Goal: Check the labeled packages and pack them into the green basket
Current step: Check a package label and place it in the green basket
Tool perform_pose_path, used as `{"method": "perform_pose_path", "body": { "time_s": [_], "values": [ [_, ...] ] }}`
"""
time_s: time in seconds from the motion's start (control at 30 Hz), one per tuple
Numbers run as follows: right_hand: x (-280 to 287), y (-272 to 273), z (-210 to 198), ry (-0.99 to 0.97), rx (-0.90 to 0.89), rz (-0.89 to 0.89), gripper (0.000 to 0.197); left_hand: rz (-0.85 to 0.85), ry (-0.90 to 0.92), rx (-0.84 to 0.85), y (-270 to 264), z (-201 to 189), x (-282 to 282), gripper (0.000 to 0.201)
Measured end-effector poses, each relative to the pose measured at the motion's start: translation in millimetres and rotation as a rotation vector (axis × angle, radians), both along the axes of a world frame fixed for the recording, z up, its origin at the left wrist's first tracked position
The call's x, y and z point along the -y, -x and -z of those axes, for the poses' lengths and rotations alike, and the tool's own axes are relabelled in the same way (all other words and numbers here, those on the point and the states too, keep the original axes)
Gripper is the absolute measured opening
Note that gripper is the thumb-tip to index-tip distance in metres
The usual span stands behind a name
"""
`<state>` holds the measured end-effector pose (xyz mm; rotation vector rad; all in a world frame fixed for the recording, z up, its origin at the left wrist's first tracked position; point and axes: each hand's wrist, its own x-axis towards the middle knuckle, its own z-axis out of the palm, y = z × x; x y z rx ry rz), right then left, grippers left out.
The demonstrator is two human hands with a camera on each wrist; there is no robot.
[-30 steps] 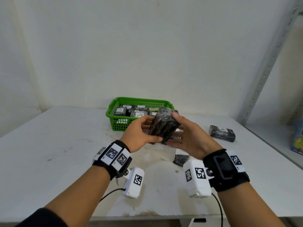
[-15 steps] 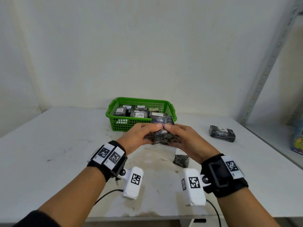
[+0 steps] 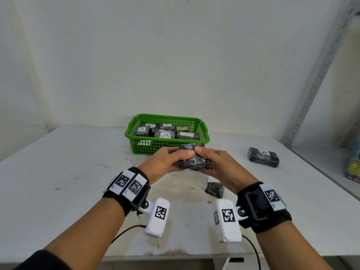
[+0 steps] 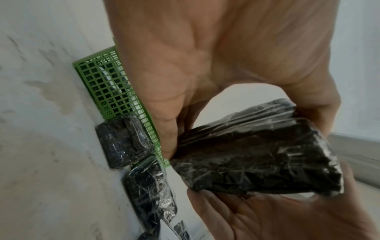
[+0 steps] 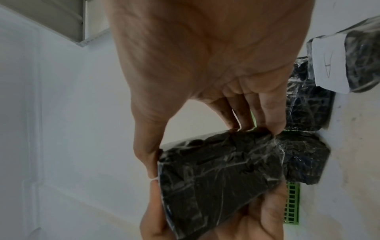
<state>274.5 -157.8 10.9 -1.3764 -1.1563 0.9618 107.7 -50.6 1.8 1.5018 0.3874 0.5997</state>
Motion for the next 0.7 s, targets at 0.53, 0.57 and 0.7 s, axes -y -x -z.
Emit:
{"method": "perform_pose_path", "body": {
  "time_s": [0.53, 0.57, 0.7],
  "values": [
    [-5.1, -9.4, 5.3, -0.035, -0.071, -0.045, 0.115, -0.013, -0.031, 0.022, 2.6, -6.3, -5.0, 0.070],
    [-4.2, -8.8, 3.9, -0.040, -0.068, -0.034, 0.115, -0.006, -0.032, 0.031, 2.5, -6.3, -4.5, 0.071],
    [1.1, -7.1, -0.6, -0.060, -0.048, -0.006, 0.070, 0.066, -0.011, 0.033, 2.4, -4.3, -3.2, 0.075]
  ]
}}
